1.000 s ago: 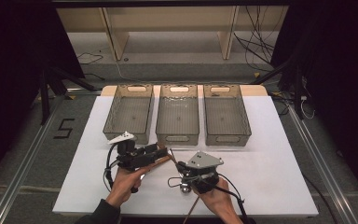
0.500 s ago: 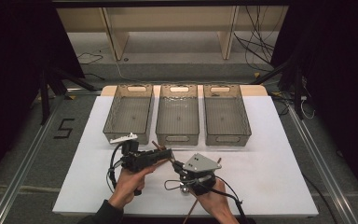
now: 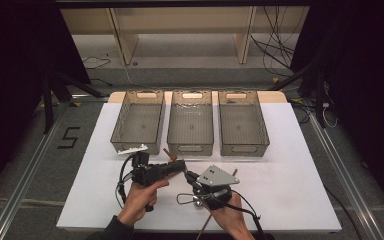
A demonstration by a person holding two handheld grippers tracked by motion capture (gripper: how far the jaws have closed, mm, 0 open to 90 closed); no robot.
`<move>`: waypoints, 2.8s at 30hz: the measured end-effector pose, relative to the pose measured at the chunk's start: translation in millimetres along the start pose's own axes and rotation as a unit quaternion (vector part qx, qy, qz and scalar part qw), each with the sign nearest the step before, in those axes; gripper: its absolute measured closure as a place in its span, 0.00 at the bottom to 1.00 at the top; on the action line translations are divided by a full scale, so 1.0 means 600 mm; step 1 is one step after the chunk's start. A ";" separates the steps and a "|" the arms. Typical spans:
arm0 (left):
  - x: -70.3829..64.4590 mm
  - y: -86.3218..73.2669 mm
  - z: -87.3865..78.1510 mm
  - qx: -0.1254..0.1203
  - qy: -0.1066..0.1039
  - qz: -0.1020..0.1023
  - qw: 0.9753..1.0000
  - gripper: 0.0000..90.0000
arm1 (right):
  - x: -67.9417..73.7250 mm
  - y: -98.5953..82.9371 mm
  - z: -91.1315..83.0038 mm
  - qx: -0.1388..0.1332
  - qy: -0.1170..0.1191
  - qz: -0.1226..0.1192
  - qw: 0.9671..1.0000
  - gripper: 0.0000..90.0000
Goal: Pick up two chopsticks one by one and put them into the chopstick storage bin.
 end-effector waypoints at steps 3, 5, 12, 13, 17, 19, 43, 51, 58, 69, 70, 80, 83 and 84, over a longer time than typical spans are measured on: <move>0.001 0.000 0.000 -0.003 -0.006 -0.008 1.000 0.84 | 0.000 -0.001 0.000 -0.002 -0.001 0.000 1.000 0.95; 0.000 0.000 -0.001 -0.003 -0.012 -0.013 1.000 0.86 | 0.000 -0.002 0.001 -0.003 -0.001 0.002 1.000 0.95; -0.009 0.004 -0.003 -0.001 -0.034 -0.017 0.999 0.93 | 0.001 -0.004 0.000 -0.010 0.009 0.010 1.000 0.93; -0.010 0.006 -0.006 -0.002 -0.033 -0.015 0.999 0.93 | 0.001 -0.003 -0.001 -0.012 0.010 0.012 1.000 0.90; -0.013 0.033 -0.027 -0.019 -0.035 -0.008 0.999 0.93 | -0.006 0.003 -0.018 -0.019 0.030 0.026 0.999 0.73; -0.013 0.053 -0.043 -0.032 -0.034 -0.004 0.999 0.93 | -0.014 0.006 -0.029 -0.022 0.030 0.032 0.999 0.63; 0.066 0.286 -0.147 -0.094 0.088 0.037 0.991 0.93 | -0.088 -0.048 -0.102 -0.009 -0.015 0.064 0.998 0.36; 0.091 0.344 -0.149 -0.089 0.135 0.054 0.985 0.93 | -0.091 -0.055 -0.100 -0.003 -0.016 0.069 0.997 0.33; 0.115 0.373 -0.138 -0.084 0.178 0.067 0.978 0.93 | -0.092 -0.054 -0.103 -0.008 -0.021 0.068 0.997 0.31; 0.160 0.384 -0.112 -0.051 0.220 0.055 0.973 0.93 | -0.091 -0.060 -0.101 -0.002 -0.018 0.067 0.998 0.31; 0.163 0.382 -0.109 -0.048 0.220 0.054 0.973 0.93 | -0.090 -0.061 -0.101 -0.001 -0.017 0.067 0.998 0.31; 0.187 0.361 -0.079 -0.019 0.234 0.046 0.971 0.93 | -0.090 -0.062 -0.100 0.003 -0.015 0.067 0.998 0.31; 0.194 0.355 -0.072 -0.006 0.239 0.047 0.970 0.93 | -0.090 -0.063 -0.100 0.005 -0.014 0.068 0.998 0.31; 0.196 0.354 -0.070 -0.005 0.239 0.045 0.970 0.93 | -0.090 -0.063 -0.100 0.005 -0.015 0.067 0.998 0.31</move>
Point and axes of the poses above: each handheld gripper's, and its own axes: z roughly forward along the jaws, y roughly out of its top, x roughly to its left, the point moved 5 cm from there along z, roughly forward along the jaws, and after that the axes turned 8 degrees about -x, right-handed, at the moved point
